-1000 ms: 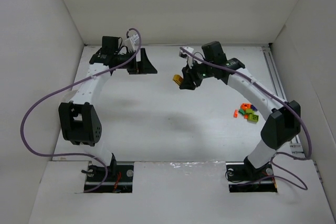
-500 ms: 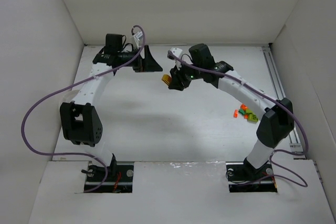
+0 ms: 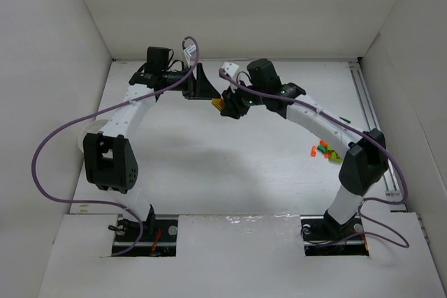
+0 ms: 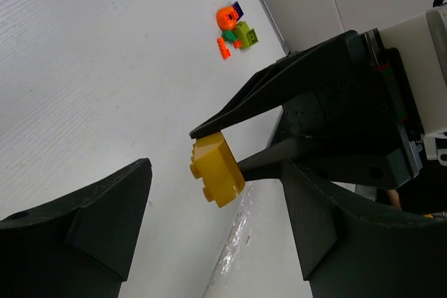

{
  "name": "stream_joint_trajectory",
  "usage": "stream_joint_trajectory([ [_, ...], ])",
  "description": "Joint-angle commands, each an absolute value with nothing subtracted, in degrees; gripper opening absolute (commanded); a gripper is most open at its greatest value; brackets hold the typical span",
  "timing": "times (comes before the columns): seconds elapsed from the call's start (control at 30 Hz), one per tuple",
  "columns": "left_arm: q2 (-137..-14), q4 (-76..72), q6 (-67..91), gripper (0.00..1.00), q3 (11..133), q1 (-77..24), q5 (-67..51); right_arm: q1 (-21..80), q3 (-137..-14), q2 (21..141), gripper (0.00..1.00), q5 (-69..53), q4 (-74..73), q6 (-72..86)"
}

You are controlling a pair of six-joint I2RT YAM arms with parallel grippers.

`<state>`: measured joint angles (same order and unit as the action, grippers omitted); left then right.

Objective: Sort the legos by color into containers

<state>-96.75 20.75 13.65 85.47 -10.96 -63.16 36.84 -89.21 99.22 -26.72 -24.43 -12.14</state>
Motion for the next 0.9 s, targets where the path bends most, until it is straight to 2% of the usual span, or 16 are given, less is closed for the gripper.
stream_joint_trajectory([
  [0.0,-96.24,19.77,12.93,0.71,84.99,-11.43,-64.95,38.31,-92.02,99.93,0.15,-26.46,-20.39,-11.60],
  [0.23,-96.24,20.30,12.39,0.51,84.38,-11.43,-64.42,38.85,-92.02,99.93,0.15,-24.88,-18.72,-11.60],
  [0.57,-96.24,21.44,11.34,0.41,83.85,-11.43,-63.29,38.85,-91.49,99.93,0.14,-23.20,-16.62,-11.60],
  [0.7,-96.24,22.06,10.72,0.30,83.85,-11.43,-62.14,38.85,-90.70,99.93,0.14,-21.89,-15.03,-11.60],
  [0.73,-96.24,22.06,10.72,0.23,83.85,-11.43,-62.14,38.85,-90.18,99.93,0.13,-21.88,-15.03,-11.60],
  [0.83,-96.24,22.59,10.72,0.10,83.85,-11.43,-60.91,39.37,-90.18,99.93,0.13,-20.66,-14.41,-11.07],
  [0.87,-96.24,22.59,10.72,0.06,83.85,-11.43,-60.91,39.37,-89.65,99.93,0.15,-20.65,-13.89,-11.07],
])
